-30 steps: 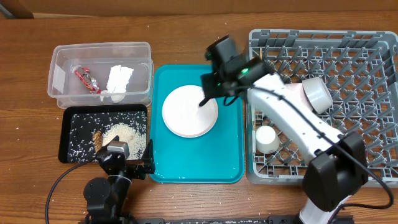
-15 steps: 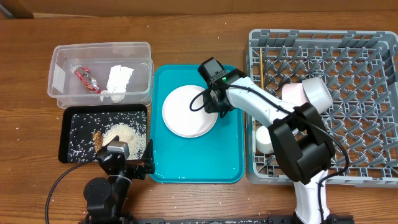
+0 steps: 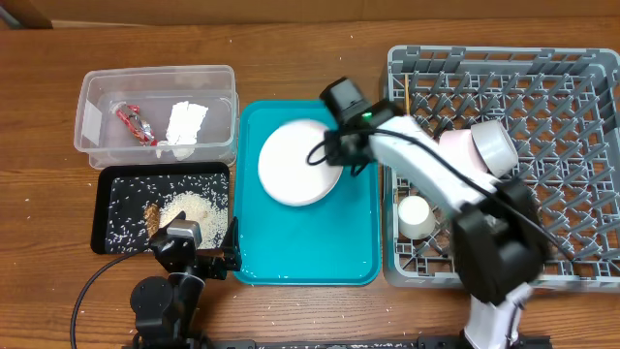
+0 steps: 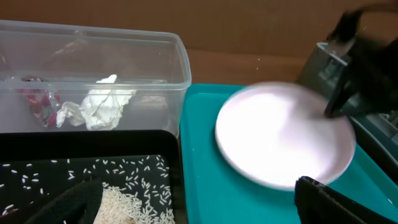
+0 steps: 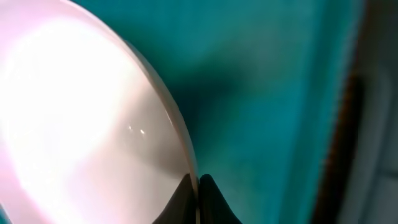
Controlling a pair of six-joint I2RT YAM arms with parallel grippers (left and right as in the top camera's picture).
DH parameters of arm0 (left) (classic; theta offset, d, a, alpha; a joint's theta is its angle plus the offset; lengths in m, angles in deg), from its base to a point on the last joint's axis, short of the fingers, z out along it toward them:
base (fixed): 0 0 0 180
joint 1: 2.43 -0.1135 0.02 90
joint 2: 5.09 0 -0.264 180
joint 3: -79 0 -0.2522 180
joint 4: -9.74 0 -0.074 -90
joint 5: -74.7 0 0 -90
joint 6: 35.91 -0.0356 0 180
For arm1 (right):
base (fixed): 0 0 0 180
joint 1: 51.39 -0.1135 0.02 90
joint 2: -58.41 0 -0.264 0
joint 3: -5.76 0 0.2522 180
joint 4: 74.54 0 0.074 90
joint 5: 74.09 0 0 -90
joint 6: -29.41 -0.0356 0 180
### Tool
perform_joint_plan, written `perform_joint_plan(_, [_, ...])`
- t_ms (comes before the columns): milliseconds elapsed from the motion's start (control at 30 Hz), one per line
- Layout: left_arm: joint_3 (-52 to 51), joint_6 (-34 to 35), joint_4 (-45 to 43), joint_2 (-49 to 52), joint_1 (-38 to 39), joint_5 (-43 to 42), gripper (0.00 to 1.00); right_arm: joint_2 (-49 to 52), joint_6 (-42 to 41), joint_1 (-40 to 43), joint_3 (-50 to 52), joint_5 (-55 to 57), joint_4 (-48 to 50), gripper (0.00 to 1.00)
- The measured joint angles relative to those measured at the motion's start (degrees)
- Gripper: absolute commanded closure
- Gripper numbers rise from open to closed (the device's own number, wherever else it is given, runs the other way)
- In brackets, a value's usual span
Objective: Sort waste into correct bins and load items into the dishwasher
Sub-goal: 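Move the right gripper to the white plate rim and grasp it, then lift the white plate with the right gripper and stand it in the rack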
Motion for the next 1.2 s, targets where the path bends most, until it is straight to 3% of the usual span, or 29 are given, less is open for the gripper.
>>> perform_joint_plan(200, [0.0,0.0,0.02,0.0,0.0,0.0,0.0,-18.97,0.02,3.06,-0.04,12.24,-1.84,0.96])
perform_joint_plan(367, [0.0,0.02,0.02,0.0,0.0,0.0,0.0,-29.44,0.07,7.13,-0.42,33.68,-7.85,0.96])
perform_joint_plan(500, [0.0,0.0,0.02,0.0,0.0,0.0,0.0,-29.46,0.04,12.66,-0.42,47.43,-13.46,0.96])
perform_joint_plan(700, [0.0,0.0,0.02,0.0,0.0,0.0,0.0,-26.29,-3.23,23.12,-0.24,58.25,-20.92,0.96])
perform_joint_plan(967, [0.0,0.02,0.02,0.0,0.0,0.0,0.0,-22.6,-3.69,34.25,0.61,66.53,-21.03,0.96])
perform_joint_plan(1200, [0.0,0.0,0.02,0.0,0.0,0.0,0.0,-20.68,-1.51,34.99,9.03,69.4,-16.04,0.96])
